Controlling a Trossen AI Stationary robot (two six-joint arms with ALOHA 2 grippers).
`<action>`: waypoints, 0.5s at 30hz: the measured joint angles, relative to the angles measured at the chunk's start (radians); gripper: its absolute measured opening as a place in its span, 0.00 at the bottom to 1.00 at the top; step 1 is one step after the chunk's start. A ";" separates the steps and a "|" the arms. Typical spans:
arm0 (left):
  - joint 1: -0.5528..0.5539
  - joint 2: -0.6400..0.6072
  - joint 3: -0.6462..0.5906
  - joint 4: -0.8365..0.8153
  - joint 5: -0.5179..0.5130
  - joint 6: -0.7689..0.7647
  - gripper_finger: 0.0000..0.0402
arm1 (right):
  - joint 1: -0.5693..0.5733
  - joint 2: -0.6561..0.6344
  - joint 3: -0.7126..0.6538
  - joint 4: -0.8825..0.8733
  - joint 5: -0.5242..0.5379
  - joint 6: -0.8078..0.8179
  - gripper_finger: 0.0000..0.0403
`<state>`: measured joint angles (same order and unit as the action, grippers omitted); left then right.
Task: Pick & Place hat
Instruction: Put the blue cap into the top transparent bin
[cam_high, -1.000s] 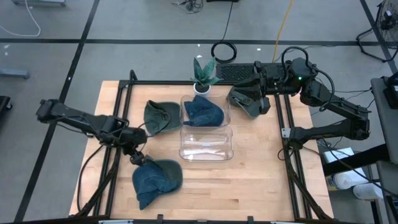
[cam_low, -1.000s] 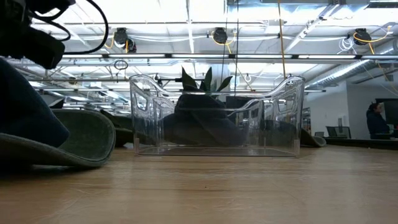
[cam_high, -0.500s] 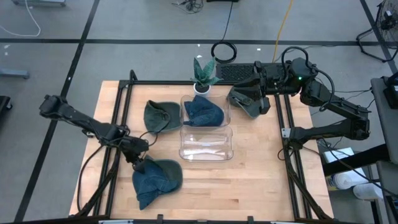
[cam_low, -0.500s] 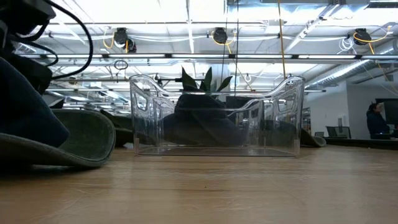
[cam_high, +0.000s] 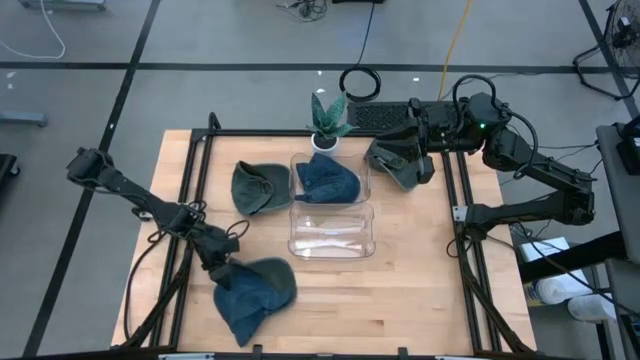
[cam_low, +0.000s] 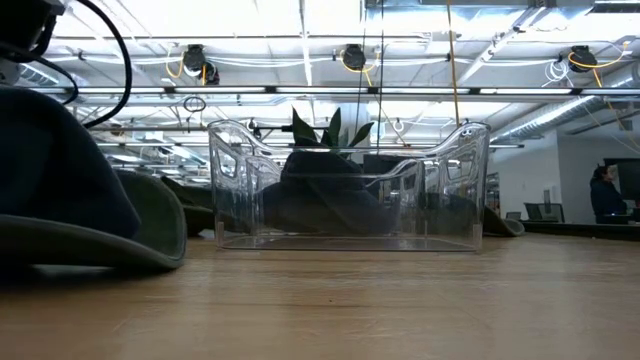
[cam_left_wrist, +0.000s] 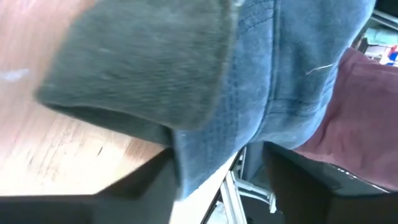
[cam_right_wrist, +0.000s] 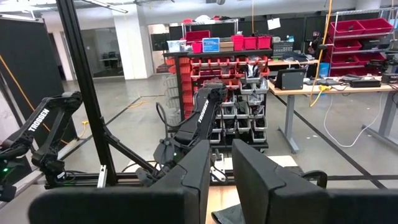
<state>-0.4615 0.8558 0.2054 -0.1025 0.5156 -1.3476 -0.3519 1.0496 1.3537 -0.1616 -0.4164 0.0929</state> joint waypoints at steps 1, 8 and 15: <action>-0.003 0.000 0.000 -0.003 0.000 0.000 0.51 | 0.000 0.000 0.000 0.000 0.000 0.000 0.15; -0.013 -0.001 0.000 0.012 0.021 0.010 0.09 | 0.000 0.000 0.000 0.000 0.000 0.000 0.15; -0.012 0.000 0.001 0.123 0.072 -0.056 0.05 | 0.000 0.000 0.000 0.000 0.000 0.000 0.15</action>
<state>-0.4736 0.8562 0.2066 0.0205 0.5874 -1.4040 -0.3516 1.0496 1.3537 -0.1612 -0.4160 0.0929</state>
